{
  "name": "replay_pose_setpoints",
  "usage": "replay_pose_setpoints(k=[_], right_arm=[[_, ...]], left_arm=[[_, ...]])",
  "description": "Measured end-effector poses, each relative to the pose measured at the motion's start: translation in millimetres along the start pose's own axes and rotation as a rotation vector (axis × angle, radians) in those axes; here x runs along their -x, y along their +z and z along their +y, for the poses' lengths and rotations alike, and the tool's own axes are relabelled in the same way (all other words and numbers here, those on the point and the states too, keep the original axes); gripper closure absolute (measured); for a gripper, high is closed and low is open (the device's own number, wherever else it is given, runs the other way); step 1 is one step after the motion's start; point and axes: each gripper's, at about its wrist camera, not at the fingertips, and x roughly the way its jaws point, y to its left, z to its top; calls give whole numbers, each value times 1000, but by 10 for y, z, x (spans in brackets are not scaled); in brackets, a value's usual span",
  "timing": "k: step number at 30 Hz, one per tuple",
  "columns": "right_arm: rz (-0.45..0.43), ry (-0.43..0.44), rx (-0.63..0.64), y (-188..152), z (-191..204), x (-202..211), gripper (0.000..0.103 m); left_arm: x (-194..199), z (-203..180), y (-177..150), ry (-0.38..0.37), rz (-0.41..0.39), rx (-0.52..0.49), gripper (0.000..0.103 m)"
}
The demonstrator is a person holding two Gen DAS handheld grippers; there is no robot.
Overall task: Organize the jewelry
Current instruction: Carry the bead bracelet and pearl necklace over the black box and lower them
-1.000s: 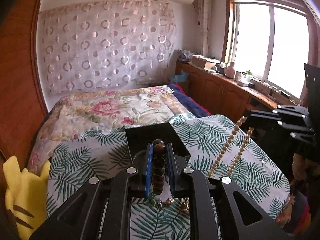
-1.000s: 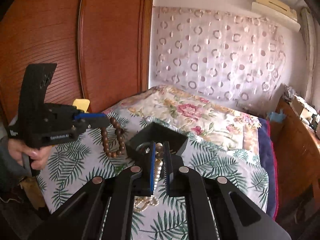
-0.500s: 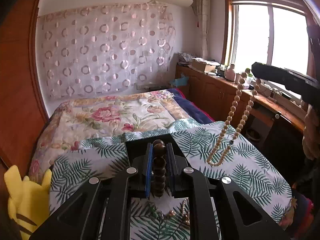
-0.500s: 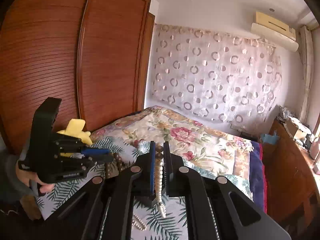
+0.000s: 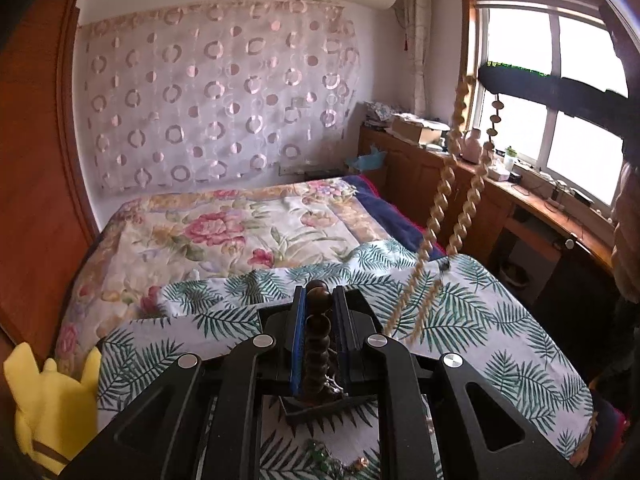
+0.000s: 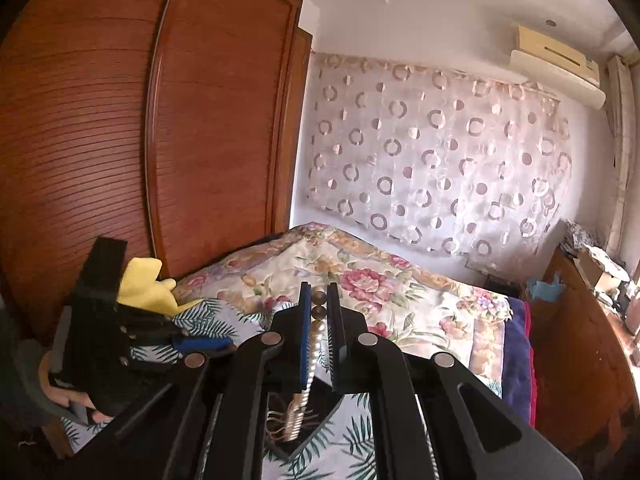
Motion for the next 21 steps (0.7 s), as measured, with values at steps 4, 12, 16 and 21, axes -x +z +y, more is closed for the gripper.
replay_pose_setpoints(k=[4,12,16,21], right_arm=[[16,1,-4,34,-55,-194,95],[51,27,-11,-61,-84,-556,94],[93,44,-14,-214,-40,-760,94],[161,67,-38,-448,-16,-1019,94]], left_arm=[[-214,70,-67,-18,37,18,91],[-558,170,-287,-44,120,44,91],[-614,210,-354,-33,137,55,91],[-528,265,-417,-17,124,77,85]])
